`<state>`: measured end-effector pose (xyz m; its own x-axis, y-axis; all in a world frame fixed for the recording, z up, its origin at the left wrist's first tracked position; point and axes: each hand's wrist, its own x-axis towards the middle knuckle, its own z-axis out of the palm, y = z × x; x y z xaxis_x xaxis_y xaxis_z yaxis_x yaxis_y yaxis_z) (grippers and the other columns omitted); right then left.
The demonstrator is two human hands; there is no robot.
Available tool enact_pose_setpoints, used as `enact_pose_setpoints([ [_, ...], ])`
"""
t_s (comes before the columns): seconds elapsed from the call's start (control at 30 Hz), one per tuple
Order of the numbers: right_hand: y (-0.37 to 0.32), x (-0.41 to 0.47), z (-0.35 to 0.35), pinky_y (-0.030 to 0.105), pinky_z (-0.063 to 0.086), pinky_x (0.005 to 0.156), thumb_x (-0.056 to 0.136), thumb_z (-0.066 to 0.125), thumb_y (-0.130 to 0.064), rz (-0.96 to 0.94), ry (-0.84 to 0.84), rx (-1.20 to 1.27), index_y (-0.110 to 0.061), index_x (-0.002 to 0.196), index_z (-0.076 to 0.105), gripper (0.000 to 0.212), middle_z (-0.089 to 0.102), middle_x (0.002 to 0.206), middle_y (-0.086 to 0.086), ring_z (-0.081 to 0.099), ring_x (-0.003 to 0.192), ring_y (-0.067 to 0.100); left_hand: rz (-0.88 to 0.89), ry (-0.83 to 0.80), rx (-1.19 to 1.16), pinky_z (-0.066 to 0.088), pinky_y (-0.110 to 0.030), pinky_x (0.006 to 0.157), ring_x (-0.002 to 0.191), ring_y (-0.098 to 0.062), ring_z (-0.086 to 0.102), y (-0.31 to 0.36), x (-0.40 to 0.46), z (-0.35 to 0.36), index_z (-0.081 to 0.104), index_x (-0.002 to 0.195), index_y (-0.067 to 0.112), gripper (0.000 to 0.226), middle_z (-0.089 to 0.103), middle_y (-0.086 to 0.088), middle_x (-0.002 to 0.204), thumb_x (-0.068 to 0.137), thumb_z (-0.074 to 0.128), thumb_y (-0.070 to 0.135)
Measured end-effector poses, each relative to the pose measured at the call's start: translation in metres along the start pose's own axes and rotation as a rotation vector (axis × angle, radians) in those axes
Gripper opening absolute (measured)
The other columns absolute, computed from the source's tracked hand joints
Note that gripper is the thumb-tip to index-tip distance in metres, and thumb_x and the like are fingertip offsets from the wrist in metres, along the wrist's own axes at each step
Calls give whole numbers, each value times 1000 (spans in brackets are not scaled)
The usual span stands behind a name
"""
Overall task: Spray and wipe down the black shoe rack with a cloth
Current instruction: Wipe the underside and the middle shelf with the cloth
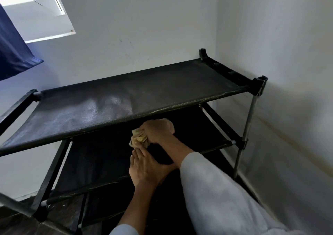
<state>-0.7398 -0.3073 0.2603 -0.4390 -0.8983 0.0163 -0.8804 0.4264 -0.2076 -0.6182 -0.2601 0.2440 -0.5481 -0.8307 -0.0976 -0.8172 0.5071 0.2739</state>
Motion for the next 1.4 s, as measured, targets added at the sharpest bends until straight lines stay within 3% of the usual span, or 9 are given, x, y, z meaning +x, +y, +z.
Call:
enact_pose_setpoints([
  [0.13,59,8,-2,37,46,89,92,47,-45,14,48,50,-32,112,63,29,65,112,2,62,104,27,7,26,-22,11,-33,119,146,-22,7,1,-2,1,-20,146,4,162,1,-14,158,28,32,102],
  [0.3,133,-14,-27,46,39,103,92,50,-33,218,19,-1,-34,142,38,51,33,148,13,41,130,40,1,4,16,13,-33,119,146,-22,10,-1,0,2,-20,146,4,161,4,-13,159,31,33,103],
  [0.43,126,-41,-40,43,41,97,91,59,-30,180,-89,-28,-29,141,40,54,43,138,10,47,124,34,2,-19,36,13,-35,119,146,-23,9,0,0,0,-20,145,3,161,3,-14,158,31,33,102],
  [0.63,112,-103,-52,30,39,88,90,59,-29,-20,-309,-68,-39,136,45,49,51,131,1,52,118,24,5,-30,14,12,-35,119,146,-23,7,0,-4,-2,-21,145,3,164,2,-14,158,26,31,103],
  [0.83,113,-103,-51,26,35,77,86,64,-26,-3,-192,-5,-36,128,54,44,57,124,-2,55,113,20,9,-47,8,13,-35,119,146,-23,6,0,-3,-4,-19,146,2,160,0,-14,159,32,36,101],
  [1.07,93,-30,-33,36,43,77,89,57,-27,290,45,-25,-20,115,63,28,64,113,7,60,105,29,18,-67,14,14,-37,119,146,-25,8,0,-1,-4,-17,147,4,160,2,-15,158,29,30,102],
  [1.2,79,-34,-29,34,42,76,89,53,-26,138,-47,-98,-22,109,66,24,65,107,5,61,104,29,4,-65,23,12,-35,119,146,-24,6,2,-2,-4,-17,147,4,160,1,-14,158,29,30,101],
  [1.3,83,-79,-42,29,39,77,90,57,-28,-59,-237,-97,-34,122,60,32,62,119,0,58,109,24,5,-48,17,11,-34,119,146,-23,6,2,-4,-3,-16,147,3,160,2,-14,159,30,33,101],
  [1.4,99,-108,-51,30,42,80,90,59,-29,-52,-259,-55,-38,129,54,40,59,125,-1,57,112,23,11,-40,3,11,-34,119,146,-22,6,2,-4,-2,-15,147,3,162,2,-13,159,26,29,102],
])
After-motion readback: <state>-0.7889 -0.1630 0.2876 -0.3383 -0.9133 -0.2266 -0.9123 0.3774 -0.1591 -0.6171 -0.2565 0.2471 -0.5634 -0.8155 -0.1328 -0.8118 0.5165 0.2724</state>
